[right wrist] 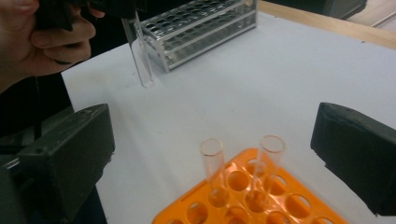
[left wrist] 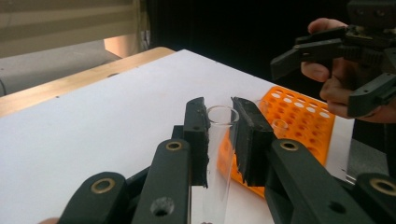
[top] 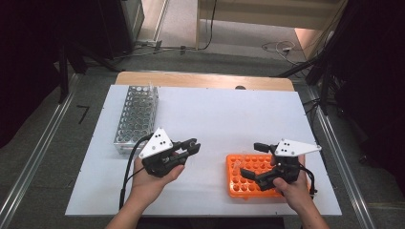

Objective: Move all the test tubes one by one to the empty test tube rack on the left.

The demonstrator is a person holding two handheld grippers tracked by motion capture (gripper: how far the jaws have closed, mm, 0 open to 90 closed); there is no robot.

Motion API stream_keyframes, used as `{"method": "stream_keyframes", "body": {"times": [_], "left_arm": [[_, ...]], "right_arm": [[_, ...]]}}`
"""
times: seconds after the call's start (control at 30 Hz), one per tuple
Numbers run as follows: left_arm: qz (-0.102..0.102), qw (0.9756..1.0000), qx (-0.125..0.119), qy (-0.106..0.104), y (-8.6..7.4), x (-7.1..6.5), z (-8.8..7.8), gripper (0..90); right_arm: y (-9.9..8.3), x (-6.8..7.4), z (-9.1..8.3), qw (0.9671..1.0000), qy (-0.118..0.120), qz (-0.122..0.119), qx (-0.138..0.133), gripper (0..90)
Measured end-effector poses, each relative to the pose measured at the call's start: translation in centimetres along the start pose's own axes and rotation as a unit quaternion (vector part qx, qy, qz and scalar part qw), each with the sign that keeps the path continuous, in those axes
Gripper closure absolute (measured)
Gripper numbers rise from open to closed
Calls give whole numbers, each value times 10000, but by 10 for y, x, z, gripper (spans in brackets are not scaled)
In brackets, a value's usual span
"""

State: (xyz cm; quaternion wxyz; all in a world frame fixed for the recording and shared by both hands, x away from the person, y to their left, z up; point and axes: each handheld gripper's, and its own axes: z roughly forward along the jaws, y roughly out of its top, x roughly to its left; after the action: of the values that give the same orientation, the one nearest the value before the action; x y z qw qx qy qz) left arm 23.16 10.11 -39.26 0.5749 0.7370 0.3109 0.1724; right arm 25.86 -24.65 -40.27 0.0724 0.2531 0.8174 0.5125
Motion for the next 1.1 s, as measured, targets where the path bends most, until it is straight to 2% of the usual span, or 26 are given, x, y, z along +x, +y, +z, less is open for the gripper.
{"method": "stream_keyframes", "body": {"times": [0.4,0.5,0.6,0.77,0.9,1.1], "left_arm": [[-109,9987,-207,451,7,33,-15,748],[-94,9981,-221,564,9,42,-17,748],[-163,9975,-270,629,12,53,-20,748],[-221,9956,-355,839,15,72,-24,748],[-406,9936,-431,965,17,89,-25,748],[-442,9903,-462,1237,23,111,-24,748]], "right_arm": [[-11,-25,-23,9990,-337,229,-160,0],[-14,-30,-28,9987,-423,253,-159,0],[-17,-35,-30,9984,-498,249,-111,0],[-22,-42,-35,9976,-588,336,-130,0],[-24,-46,-36,9968,-682,398,-89,0],[-27,-48,-36,9964,-711,448,-85,0]]}}
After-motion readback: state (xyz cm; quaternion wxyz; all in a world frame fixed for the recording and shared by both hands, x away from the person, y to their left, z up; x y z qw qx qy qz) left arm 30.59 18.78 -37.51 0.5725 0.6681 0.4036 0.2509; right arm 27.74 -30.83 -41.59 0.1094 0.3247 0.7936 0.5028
